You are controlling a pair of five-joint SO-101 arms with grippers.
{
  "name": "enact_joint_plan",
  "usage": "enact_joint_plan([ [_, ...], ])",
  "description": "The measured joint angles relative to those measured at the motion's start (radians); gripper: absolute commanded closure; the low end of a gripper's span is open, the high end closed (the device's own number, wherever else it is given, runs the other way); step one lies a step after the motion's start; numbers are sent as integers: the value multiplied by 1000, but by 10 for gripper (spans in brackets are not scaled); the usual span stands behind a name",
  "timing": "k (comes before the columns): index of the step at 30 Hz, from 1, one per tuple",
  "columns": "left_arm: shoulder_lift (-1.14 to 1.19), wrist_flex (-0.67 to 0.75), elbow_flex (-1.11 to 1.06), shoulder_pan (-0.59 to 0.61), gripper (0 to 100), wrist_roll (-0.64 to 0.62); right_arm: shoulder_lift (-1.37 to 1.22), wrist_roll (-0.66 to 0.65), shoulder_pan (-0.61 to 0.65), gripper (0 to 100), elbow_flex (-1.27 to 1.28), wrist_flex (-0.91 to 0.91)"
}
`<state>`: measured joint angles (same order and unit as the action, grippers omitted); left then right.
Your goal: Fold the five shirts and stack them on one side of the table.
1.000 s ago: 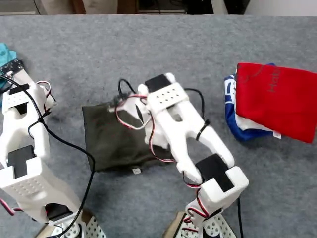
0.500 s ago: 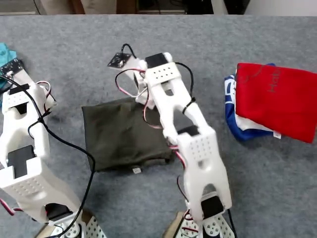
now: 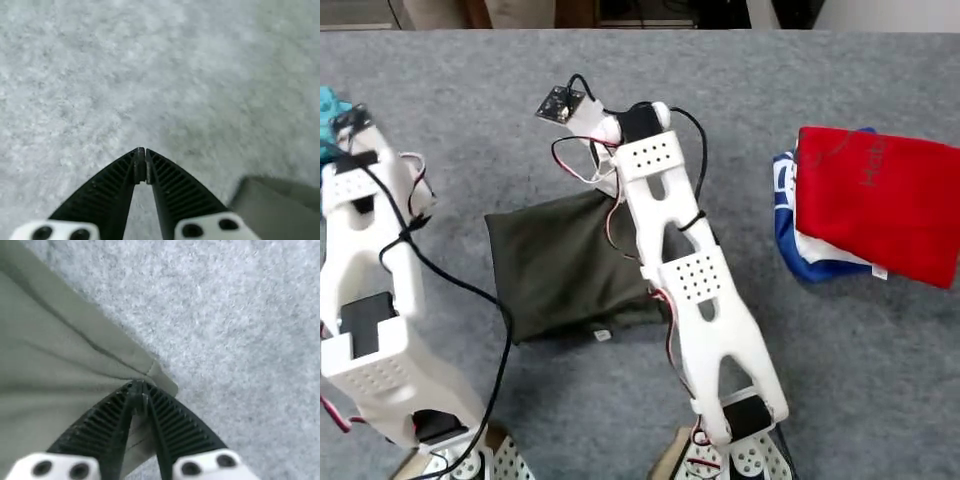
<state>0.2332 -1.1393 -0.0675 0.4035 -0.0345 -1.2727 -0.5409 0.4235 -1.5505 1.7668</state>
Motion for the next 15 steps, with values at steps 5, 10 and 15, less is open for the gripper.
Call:
enact_joint_plan([
  [5,-21,-245,169,-95,980,64,249,0,0,995,242,2],
  [10,-129,-399,218,-253,980,92,603,0,0,995,634,2],
  [15,-153,-322,81,-371,980,92,928,0,2,995,1040,-2],
])
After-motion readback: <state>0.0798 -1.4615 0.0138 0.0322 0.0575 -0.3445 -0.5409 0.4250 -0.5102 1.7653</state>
